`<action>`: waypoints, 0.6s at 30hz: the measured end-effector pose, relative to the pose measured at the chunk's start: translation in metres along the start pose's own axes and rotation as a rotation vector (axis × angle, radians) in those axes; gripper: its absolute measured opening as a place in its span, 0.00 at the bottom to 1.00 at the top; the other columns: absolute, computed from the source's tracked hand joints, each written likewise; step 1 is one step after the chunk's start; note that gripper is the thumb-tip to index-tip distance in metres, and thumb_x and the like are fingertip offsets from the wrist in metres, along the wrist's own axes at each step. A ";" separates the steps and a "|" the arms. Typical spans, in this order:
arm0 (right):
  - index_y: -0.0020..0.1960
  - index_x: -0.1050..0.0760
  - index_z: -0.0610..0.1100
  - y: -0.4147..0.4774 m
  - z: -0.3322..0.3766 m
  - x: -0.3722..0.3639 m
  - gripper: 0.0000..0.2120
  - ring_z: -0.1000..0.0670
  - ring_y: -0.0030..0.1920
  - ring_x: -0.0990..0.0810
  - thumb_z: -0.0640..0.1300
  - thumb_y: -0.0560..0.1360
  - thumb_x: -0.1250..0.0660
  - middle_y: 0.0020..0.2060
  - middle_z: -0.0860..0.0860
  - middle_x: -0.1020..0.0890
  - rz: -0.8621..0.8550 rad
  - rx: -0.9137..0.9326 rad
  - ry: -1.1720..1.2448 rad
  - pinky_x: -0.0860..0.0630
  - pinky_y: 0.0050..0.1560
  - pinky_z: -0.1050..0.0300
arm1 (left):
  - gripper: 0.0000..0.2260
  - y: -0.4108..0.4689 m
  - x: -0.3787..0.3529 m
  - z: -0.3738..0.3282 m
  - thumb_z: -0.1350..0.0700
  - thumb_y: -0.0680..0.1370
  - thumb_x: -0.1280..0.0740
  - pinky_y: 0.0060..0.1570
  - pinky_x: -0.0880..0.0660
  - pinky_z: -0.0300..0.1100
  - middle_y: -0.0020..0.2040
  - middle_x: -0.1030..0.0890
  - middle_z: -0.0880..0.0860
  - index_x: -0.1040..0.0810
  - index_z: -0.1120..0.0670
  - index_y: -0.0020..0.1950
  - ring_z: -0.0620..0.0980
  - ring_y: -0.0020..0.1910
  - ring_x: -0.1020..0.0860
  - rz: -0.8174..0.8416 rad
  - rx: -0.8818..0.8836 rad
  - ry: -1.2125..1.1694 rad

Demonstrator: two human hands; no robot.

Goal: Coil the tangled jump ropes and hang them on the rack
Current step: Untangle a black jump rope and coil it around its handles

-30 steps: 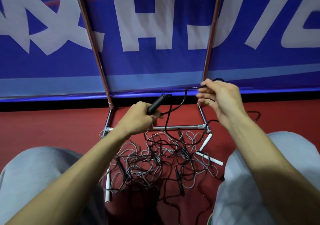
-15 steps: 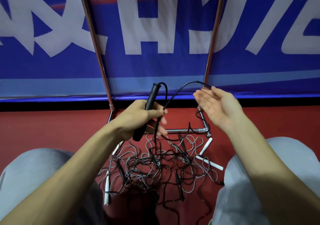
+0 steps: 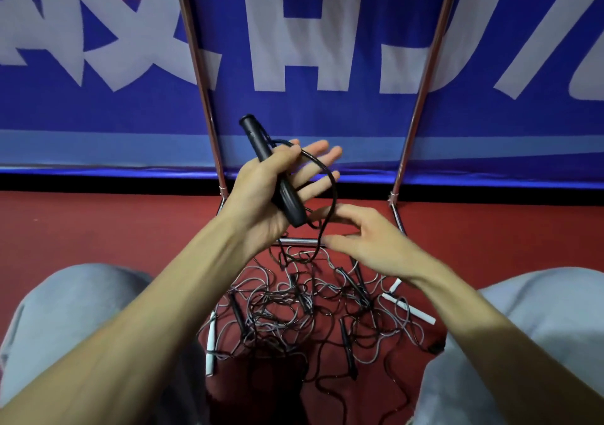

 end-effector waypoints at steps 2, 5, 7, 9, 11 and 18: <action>0.55 0.21 0.52 0.000 0.001 0.006 0.12 0.62 0.57 0.24 0.39 0.75 0.31 0.56 0.55 0.21 -0.125 0.046 0.014 0.26 0.56 0.66 | 0.05 0.002 0.002 -0.005 0.62 0.82 0.42 0.51 0.20 0.51 0.47 0.15 0.57 0.29 0.62 0.51 0.55 0.51 0.17 0.007 0.001 -0.107; 0.47 0.19 0.55 -0.001 0.008 0.017 0.07 0.61 0.54 0.22 0.44 0.74 0.31 0.49 0.58 0.19 -0.272 0.136 -0.037 0.29 0.60 0.64 | 0.10 0.002 0.004 -0.009 0.61 0.82 0.43 0.54 0.21 0.46 0.48 0.15 0.59 0.24 0.65 0.51 0.52 0.50 0.16 0.002 0.007 -0.165; 0.43 0.19 0.54 -0.001 0.002 0.022 0.07 0.59 0.47 0.19 0.42 0.74 0.30 0.43 0.57 0.17 -0.305 0.070 -0.055 0.25 0.55 0.59 | 0.09 0.002 0.007 -0.012 0.61 0.83 0.42 0.53 0.20 0.46 0.49 0.16 0.60 0.26 0.64 0.50 0.53 0.50 0.16 -0.038 -0.049 -0.117; 0.40 0.20 0.54 -0.001 -0.006 0.025 0.09 0.56 0.42 0.17 0.41 0.75 0.31 0.38 0.54 0.16 -0.296 -0.023 -0.091 0.23 0.50 0.58 | 0.05 0.004 0.014 -0.015 0.62 0.82 0.41 0.51 0.19 0.48 0.50 0.16 0.60 0.30 0.59 0.48 0.56 0.51 0.16 -0.115 -0.147 0.028; 0.40 0.21 0.51 -0.003 -0.011 0.030 0.09 0.52 0.40 0.16 0.39 0.76 0.33 0.37 0.50 0.15 -0.305 -0.095 -0.068 0.21 0.45 0.59 | 0.02 0.004 0.020 -0.018 0.62 0.82 0.40 0.50 0.19 0.48 0.53 0.17 0.59 0.30 0.57 0.49 0.56 0.50 0.16 -0.183 -0.229 0.203; 0.49 0.26 0.40 -0.015 0.003 0.063 0.03 0.48 0.35 0.15 0.37 0.79 0.39 0.34 0.47 0.18 -0.446 -0.124 0.641 0.19 0.34 0.59 | 0.11 0.010 0.027 0.006 0.67 0.78 0.37 0.51 0.25 0.43 0.52 0.17 0.54 0.22 0.51 0.49 0.51 0.49 0.20 -0.151 -0.152 0.794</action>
Point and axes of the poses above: each hand's wrist, its own y-axis towards the middle knuckle, its own x-axis out of the back of the hand, z = x × y, the point moved 8 cm from there along y, towards the middle knuckle
